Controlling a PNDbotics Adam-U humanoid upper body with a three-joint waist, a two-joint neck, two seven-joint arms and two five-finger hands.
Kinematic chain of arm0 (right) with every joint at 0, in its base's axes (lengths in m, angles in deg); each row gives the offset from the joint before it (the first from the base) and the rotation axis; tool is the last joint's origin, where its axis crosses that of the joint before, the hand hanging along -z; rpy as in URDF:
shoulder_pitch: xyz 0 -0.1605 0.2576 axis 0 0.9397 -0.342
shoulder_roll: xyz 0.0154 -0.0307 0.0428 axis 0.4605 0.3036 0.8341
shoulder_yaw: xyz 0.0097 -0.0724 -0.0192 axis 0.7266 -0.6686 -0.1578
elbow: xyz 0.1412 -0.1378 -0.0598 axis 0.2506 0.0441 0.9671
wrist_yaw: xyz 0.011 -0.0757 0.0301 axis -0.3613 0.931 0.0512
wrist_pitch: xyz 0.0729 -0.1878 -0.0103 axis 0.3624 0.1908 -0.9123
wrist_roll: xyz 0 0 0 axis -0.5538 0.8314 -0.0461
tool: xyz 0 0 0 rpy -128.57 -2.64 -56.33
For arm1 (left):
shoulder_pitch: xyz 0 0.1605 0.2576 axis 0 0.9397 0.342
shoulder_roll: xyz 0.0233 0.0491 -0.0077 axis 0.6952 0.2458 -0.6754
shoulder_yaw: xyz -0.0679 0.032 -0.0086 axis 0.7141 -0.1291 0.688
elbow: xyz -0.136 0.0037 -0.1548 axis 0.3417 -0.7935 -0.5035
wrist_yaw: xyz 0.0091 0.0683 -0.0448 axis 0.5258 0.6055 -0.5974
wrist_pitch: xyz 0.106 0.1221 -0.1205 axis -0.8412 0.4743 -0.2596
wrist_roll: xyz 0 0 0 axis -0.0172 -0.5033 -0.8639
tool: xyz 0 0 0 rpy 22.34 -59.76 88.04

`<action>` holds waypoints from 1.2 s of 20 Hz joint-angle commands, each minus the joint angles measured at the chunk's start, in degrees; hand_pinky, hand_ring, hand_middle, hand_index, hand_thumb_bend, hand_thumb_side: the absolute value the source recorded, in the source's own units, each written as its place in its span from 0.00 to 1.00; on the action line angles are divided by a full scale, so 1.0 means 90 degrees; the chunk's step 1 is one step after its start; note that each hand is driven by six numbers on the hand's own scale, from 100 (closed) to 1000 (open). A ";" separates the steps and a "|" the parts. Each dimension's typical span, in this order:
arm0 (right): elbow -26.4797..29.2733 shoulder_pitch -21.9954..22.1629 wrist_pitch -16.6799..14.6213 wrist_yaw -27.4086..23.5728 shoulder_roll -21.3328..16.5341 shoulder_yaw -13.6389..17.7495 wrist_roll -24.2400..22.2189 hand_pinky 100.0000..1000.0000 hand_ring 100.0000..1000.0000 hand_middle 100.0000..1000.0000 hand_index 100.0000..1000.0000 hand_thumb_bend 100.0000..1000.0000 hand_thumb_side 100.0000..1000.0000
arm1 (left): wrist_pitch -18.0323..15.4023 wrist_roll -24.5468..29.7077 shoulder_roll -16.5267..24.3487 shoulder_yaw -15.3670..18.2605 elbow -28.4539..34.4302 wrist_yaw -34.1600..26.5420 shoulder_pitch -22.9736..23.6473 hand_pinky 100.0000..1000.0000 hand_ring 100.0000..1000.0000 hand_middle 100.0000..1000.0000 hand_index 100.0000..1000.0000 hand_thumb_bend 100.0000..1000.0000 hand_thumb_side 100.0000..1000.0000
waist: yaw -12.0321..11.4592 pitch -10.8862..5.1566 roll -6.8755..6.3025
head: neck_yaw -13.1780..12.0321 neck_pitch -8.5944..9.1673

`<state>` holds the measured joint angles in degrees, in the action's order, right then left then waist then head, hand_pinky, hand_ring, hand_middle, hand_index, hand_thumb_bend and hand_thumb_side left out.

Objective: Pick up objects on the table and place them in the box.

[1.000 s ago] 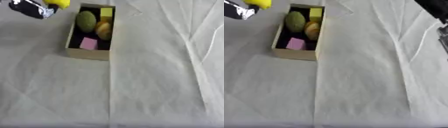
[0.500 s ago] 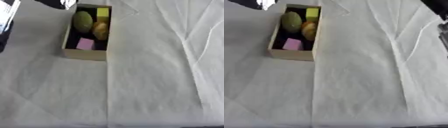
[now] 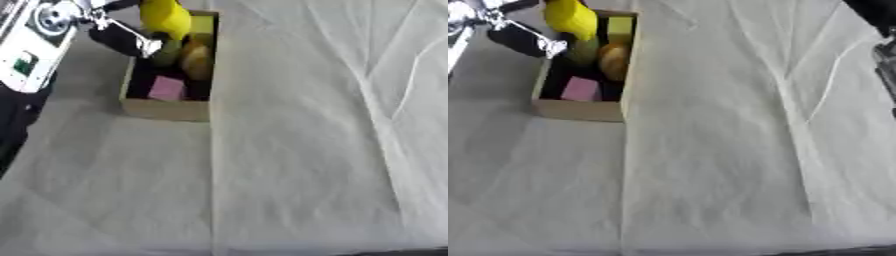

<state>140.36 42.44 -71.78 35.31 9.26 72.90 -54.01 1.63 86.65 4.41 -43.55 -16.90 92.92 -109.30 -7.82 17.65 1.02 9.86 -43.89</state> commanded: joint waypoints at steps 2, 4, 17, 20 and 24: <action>0.0106 -0.0055 0.0017 -0.0025 -0.0141 0.0103 0.0001 0.88 0.73 0.65 0.76 0.00 0.68 | -0.0189 0.0168 0.0072 0.0074 -0.0097 0.0189 -0.0089 0.81 0.83 0.77 0.90 0.28 0.36 | -0.0010 -0.0089 -0.0032 | 0.0030 -0.0025; 0.0106 -0.0041 0.0026 -0.0020 -0.0139 0.0094 -0.0005 0.88 0.73 0.65 0.76 0.00 0.68 | -0.0270 0.0187 0.0089 0.0085 -0.0088 0.0277 -0.0094 0.83 0.85 0.78 0.91 0.35 0.45 | -0.0025 -0.0094 -0.0028 | 0.0025 -0.0025; 0.0106 0.0029 0.0043 -0.0009 -0.0161 0.0085 0.0006 0.88 0.73 0.65 0.76 0.00 0.68 | -0.0244 -0.0251 0.0286 0.0374 0.0658 0.0286 -0.0121 0.83 0.86 0.78 0.89 0.28 0.33 | -0.0132 -0.0182 -0.0015 | 0.0024 -0.0025; 0.0106 0.0037 -0.0042 -0.0029 -0.0213 0.0134 0.0070 0.88 0.73 0.65 0.76 0.00 0.67 | 0.0195 -0.0947 0.0638 0.0712 0.1719 -0.0453 0.0076 0.82 0.82 0.76 0.80 0.08 0.34 | -0.0181 -0.0224 -0.0027 | 0.0022 -0.0025; 0.0106 0.0110 -0.0128 -0.0063 -0.0240 0.0216 0.0221 0.88 0.73 0.65 0.76 0.00 0.66 | 0.0947 -0.2637 0.1409 0.1229 0.3285 -0.1831 0.0727 0.79 0.79 0.73 0.79 0.00 0.40 | -0.0263 -0.0273 -0.0032 | 0.0079 -0.0025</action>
<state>140.36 43.71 -72.64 35.13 9.24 73.78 -52.53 8.44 67.00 13.69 -34.45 8.07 79.87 -102.13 -10.22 17.44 1.02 10.31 -43.89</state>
